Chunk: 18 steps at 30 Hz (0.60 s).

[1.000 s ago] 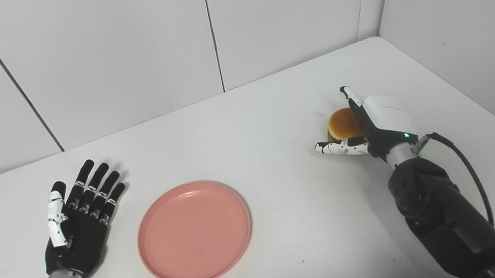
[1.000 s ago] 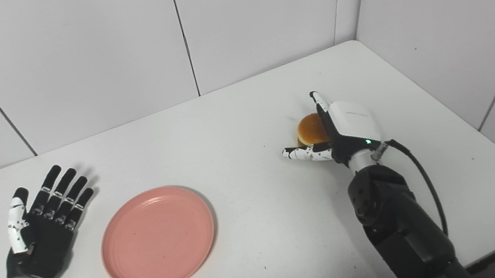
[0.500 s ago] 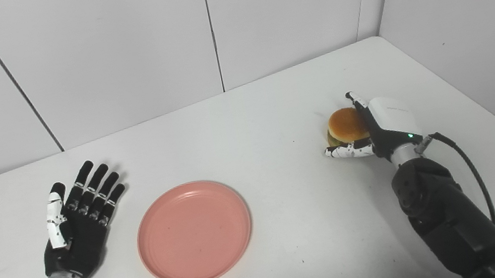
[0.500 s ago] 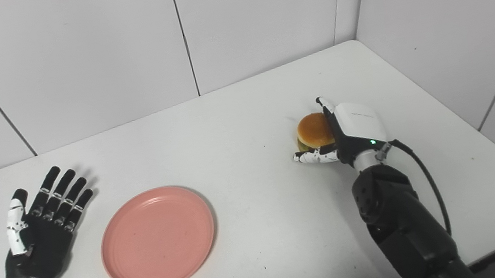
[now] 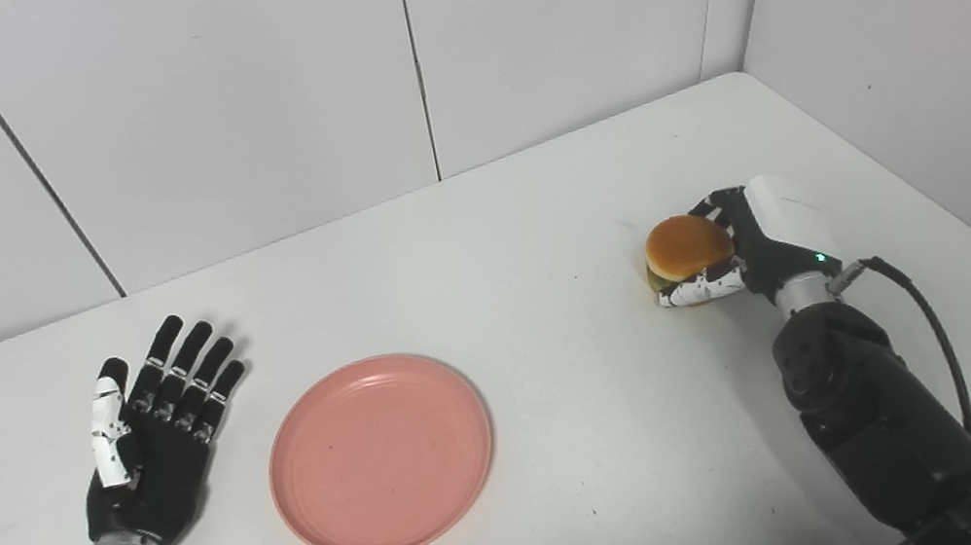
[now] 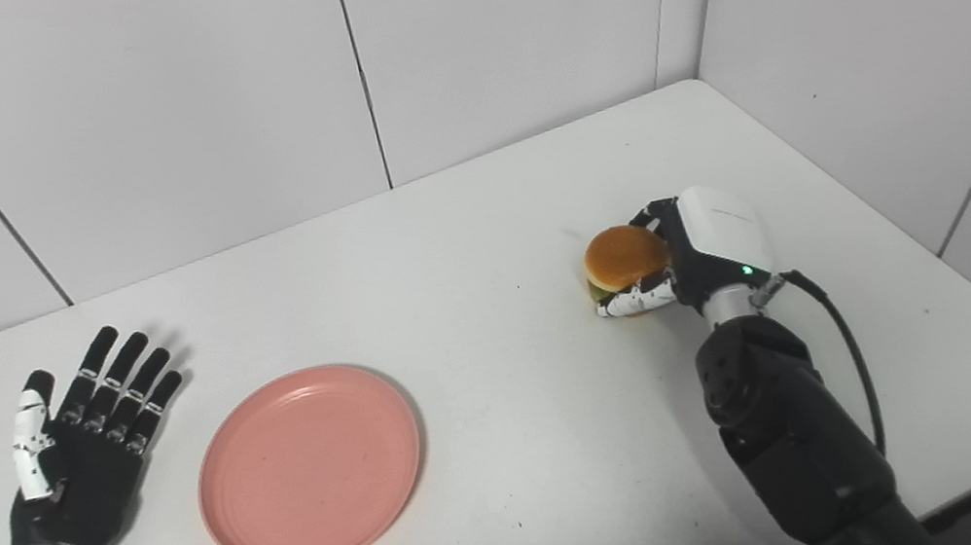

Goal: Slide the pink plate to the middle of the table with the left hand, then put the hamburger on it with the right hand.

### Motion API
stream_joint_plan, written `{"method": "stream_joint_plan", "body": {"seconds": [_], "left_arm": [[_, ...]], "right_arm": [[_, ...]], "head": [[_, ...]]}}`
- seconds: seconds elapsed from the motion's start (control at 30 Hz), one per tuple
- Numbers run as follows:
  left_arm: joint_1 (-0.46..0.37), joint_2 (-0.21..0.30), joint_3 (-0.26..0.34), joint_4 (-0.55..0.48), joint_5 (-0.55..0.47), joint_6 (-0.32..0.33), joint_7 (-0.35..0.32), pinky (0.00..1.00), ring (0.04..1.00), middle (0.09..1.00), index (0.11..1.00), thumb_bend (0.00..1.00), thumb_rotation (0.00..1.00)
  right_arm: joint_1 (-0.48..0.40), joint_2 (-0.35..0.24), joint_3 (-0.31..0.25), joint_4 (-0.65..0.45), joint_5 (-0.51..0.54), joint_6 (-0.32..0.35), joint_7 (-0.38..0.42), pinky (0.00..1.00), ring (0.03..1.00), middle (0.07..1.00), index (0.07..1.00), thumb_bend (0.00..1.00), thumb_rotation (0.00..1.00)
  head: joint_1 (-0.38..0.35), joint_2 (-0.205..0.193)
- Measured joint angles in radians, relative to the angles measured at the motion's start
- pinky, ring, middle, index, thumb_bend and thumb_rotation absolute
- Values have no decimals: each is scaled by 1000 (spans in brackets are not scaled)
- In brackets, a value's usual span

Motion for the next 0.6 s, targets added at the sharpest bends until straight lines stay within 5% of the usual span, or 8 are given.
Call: {"method": "stream_joint_plan", "body": {"seconds": [0.4,0.6], "left_arm": [[6,-6,-1,-11,0,0,2,934,917,925,924,393,1000],[20,-17,-8,-34,1,0,8,956,933,943,948,380,1000]], "right_arm": [[1,-6,-2,-28,95,0,-3,320,396,447,485,500,141],[7,-12,7,-155,97,0,5,292,359,412,484,500,140]], "head": [[41,2],[146,11]]}}
